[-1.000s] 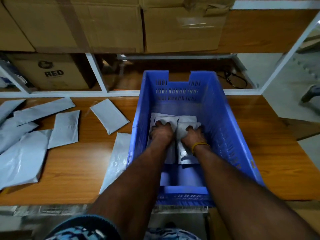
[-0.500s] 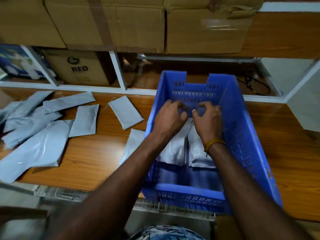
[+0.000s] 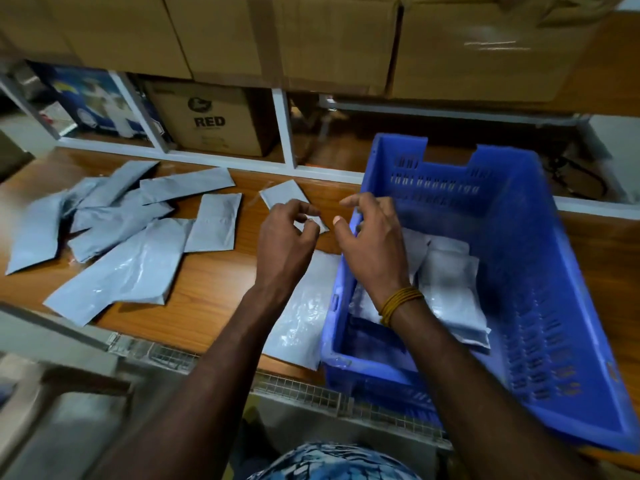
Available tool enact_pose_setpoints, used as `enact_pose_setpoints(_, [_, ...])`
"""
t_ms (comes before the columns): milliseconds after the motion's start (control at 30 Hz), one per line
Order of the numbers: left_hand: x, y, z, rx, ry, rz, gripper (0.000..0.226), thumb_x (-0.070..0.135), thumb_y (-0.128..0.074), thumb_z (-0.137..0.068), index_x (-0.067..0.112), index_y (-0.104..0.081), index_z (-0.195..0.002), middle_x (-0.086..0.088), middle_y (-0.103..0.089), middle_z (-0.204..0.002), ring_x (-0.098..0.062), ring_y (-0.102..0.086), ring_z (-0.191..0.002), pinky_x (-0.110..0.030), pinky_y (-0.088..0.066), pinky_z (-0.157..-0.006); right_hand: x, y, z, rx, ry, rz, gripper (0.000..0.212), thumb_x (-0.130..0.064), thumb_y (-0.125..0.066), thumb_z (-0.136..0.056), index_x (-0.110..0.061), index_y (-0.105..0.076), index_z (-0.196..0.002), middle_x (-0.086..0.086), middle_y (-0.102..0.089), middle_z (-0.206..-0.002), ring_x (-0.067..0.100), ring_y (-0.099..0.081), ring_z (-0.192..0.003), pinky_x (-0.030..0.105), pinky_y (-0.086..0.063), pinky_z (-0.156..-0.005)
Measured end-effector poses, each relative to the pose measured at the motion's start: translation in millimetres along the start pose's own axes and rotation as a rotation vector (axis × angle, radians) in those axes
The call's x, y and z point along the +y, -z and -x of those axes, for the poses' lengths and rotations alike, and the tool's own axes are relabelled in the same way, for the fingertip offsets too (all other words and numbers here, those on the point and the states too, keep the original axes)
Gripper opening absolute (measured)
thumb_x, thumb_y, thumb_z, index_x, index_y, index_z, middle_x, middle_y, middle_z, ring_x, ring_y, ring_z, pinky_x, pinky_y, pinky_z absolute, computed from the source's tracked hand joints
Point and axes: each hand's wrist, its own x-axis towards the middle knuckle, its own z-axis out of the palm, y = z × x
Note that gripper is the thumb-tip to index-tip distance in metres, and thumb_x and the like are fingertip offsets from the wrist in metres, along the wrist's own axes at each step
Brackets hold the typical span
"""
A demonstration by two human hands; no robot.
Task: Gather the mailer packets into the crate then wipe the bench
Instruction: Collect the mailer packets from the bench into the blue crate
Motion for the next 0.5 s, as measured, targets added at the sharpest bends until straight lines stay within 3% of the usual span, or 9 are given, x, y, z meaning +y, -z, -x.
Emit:
enact_pose_setpoints(67, [-15,6,0,0.0,0.03,-0.003,0.019,0.019,-0.058,-0.087,0.03,-0.068,-0.098,0.004,-0.065,-0.1,-0.009,-0.059,-0.076,-0.029,-0.05,-0.068,-9,-13,1,-0.047,0.008,0.018,0.021,-0.028,-0.063,-0.089,-0.028,-0.06,-0.109,-0.001,-0.047,-0.111,0.016,-0.057,-0.086,0.032,-0.052,-0.077])
enact_pose_setpoints(233, [-59,18,-10,-0.03,0.088,-0.066,0.017,0.02,-0.06,-0.087,0.028,-0.068,-0.098,0.004,-0.067,-0.101,-0.01,-0.061,-0.089,-0.031,-0.052,-0.073,-28,-46,1,-0.157,0.002,0.03,0.027,-0.029,-0.063,-0.088,-0.03,-0.058,-0.115,-0.002,-0.043,-0.113,0.021,-0.061,-0.096,0.034,-0.054,-0.083])
enact_pose_setpoints(500, [-136,39,-40,-0.186,0.149,-0.196,0.021,0.024,-0.058,-0.085,0.026,-0.068,-0.103,-0.001,-0.065,-0.112,-0.018,-0.062,-0.098,-0.034,-0.053,-0.076,-45,-116,2,-0.389,-0.26,0.371,0.042,-0.041,-0.06,-0.089,-0.029,-0.051,-0.128,0.012,-0.042,-0.132,0.034,-0.047,-0.123,0.044,-0.042,-0.098])
